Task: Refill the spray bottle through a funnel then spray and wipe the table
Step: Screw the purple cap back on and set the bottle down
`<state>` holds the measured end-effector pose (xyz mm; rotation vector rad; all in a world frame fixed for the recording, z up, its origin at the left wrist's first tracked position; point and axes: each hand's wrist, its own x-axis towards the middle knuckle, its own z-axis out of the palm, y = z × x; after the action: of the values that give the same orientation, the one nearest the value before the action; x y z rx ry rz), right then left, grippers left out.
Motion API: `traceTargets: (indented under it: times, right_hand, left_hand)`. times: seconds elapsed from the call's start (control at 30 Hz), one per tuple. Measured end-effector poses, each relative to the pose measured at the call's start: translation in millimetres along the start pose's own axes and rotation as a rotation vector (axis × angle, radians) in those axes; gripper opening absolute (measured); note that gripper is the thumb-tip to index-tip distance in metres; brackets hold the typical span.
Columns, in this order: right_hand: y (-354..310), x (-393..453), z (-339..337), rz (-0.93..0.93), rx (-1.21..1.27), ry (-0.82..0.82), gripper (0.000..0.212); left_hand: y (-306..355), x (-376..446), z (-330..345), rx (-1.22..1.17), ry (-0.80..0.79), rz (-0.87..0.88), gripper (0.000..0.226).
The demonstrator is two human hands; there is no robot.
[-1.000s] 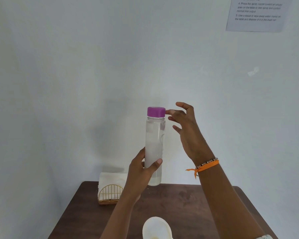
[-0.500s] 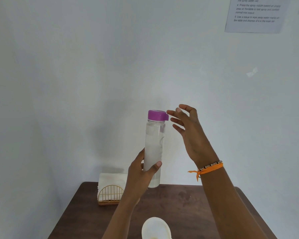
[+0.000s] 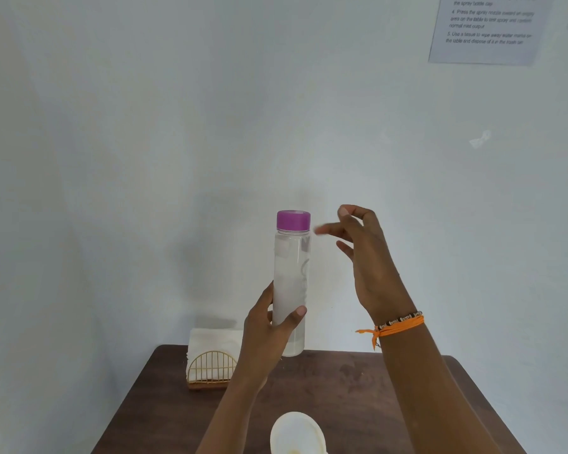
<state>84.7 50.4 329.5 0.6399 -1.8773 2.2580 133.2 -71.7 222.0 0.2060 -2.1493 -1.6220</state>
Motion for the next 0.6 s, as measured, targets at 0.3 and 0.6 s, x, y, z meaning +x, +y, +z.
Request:
traceTargets:
  times: [0.3,0.6]
  right_hand:
    - [-1,2,-1,0.067,-0.058,-0.084,0.028]
    - [0,8,-10,0.05,0.106,-0.274,0.046]
  left_hand:
    - [6,0,-1,-0.012,-0.081,0.055,0.052]
    - [14,-4,-8,-0.193,-0.307,0.068,0.059]
